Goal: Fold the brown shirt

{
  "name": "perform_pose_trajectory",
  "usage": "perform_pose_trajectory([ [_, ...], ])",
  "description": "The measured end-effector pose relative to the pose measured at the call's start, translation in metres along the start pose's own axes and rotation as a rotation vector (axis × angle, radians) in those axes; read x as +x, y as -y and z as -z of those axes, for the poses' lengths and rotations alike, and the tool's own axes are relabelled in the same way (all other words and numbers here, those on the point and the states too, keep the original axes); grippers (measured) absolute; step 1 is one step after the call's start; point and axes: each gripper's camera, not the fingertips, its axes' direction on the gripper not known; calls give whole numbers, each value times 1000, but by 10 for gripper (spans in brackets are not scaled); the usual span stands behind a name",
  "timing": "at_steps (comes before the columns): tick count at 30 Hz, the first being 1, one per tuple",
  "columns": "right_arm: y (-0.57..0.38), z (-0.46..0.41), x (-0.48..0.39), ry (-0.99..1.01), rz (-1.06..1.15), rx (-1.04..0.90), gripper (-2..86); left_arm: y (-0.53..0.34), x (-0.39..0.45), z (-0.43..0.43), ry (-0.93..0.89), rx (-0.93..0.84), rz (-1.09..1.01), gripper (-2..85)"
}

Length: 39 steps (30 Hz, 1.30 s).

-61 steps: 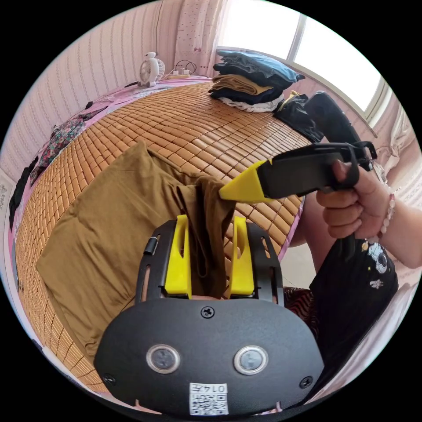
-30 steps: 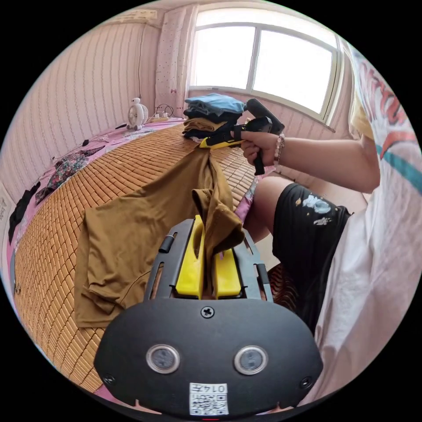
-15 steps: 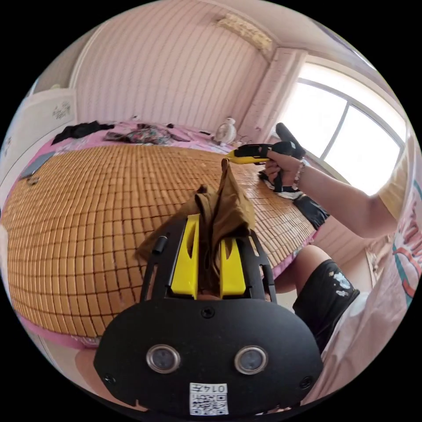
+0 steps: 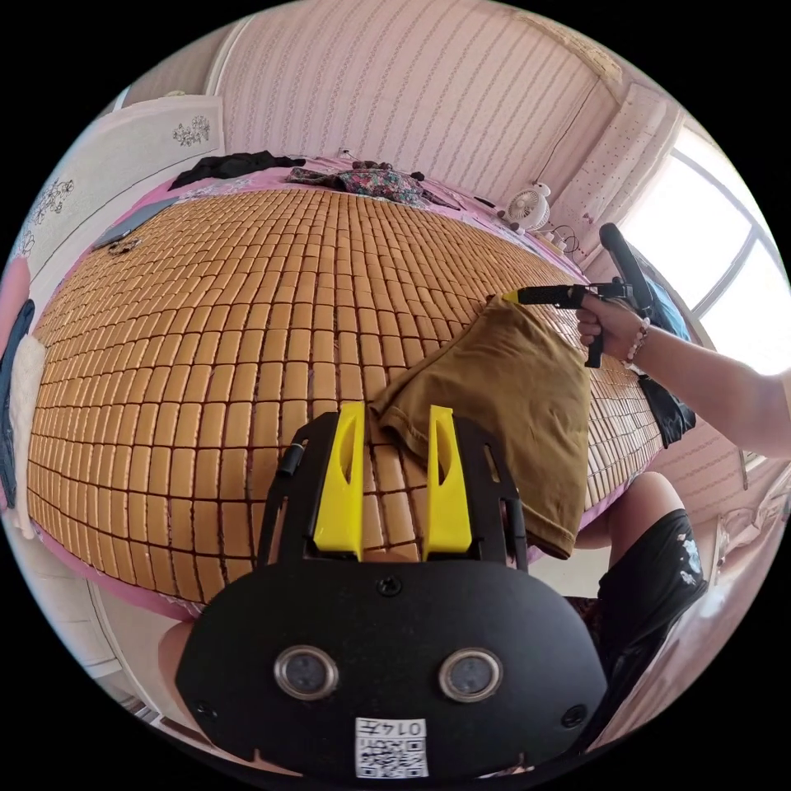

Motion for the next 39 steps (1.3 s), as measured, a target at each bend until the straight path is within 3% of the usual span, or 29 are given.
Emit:
perform_pose_trajectory([
  [4,6,-27,-8,-1,13,-81,74,8,7,-8,76,-33,-19,87],
  [6,7,-34,-11,111,18,-123,67,9,8,-6,89,-44,-9,70],
  [13,-19,-4,-25,207,62,16,32,-2,16,17,42,-56,-57,19],
  [25,-117,129,-113,305,211,383,18,-62,39,213,21,243,-215,-1],
  [39,-44,128,-356,573,602,486,17,-186,-46,413,320,590,45,-3],
])
